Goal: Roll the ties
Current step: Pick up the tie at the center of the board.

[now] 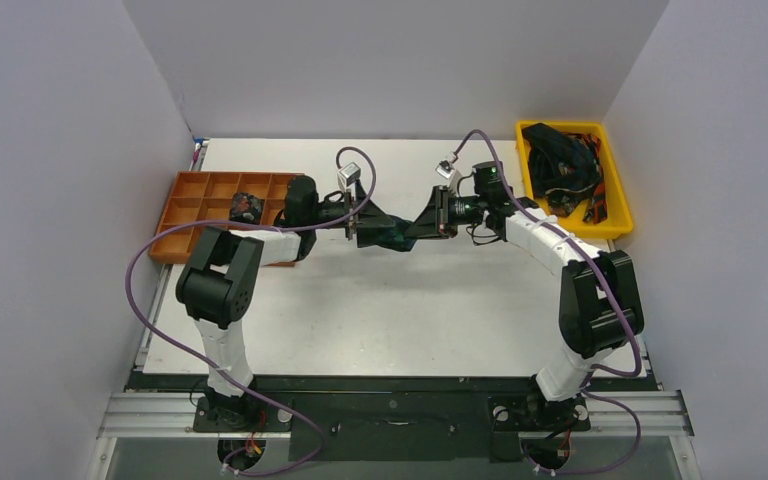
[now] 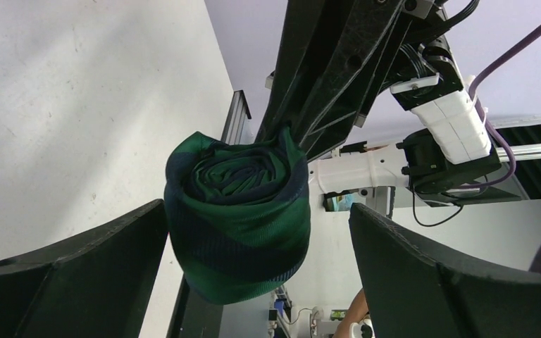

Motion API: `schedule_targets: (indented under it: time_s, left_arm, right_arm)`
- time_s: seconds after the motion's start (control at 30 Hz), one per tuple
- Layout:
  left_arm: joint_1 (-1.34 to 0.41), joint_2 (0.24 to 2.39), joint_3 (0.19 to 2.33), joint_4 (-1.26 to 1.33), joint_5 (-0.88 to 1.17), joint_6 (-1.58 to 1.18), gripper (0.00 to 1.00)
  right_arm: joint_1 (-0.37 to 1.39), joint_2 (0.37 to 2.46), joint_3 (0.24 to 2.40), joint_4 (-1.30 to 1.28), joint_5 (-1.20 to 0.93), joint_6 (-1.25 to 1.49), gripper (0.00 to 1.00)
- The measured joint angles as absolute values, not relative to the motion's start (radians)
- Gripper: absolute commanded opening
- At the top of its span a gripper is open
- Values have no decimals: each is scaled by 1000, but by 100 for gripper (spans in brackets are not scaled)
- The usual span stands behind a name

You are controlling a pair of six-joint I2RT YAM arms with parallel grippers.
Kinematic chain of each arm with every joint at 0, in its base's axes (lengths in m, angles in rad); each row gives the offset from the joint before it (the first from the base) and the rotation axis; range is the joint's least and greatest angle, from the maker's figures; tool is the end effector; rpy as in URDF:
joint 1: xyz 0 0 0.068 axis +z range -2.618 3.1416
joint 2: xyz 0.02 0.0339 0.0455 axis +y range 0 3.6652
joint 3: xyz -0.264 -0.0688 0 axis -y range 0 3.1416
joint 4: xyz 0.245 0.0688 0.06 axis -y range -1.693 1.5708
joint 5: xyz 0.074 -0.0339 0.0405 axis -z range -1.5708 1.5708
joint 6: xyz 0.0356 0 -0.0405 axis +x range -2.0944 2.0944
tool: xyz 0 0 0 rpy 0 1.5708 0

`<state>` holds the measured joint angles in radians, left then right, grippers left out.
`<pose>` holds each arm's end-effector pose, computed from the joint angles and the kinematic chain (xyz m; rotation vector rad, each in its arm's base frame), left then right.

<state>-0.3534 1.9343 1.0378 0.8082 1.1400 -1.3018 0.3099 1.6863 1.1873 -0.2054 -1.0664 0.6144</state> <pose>0.3662 -0.1696 0.1985 0.1206 2.1355 -2.0435 0.3369 0.1406 0.2521 -0.2702 2.3550 1.6797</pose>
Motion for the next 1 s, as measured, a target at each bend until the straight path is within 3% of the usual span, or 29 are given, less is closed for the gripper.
schedule_targets:
  time_s: [0.1, 0.47, 0.53, 0.87, 1.0]
  left_arm:
    - [-358, 1934, 1038, 838, 1143, -1325, 100]
    - [-386, 1954, 1038, 888, 1155, -1369, 78]
    - [-390, 1961, 1038, 888, 1157, -1371, 71]
    - [-389, 1972, 1038, 889, 1170, -1379, 19]
    - [-384, 1972, 1037, 895, 1172, -1380, 5]
  right_arm:
    - [316, 1686, 1187, -199, -1067, 617, 0]
    - [322, 1686, 1187, -187, -1078, 627, 0]
    - [323, 1686, 1187, -186, -1079, 628, 0]
    - [321, 1676, 1177, -180, -1077, 632, 0]
    - [322, 1676, 1177, -179, -1077, 630, 0]
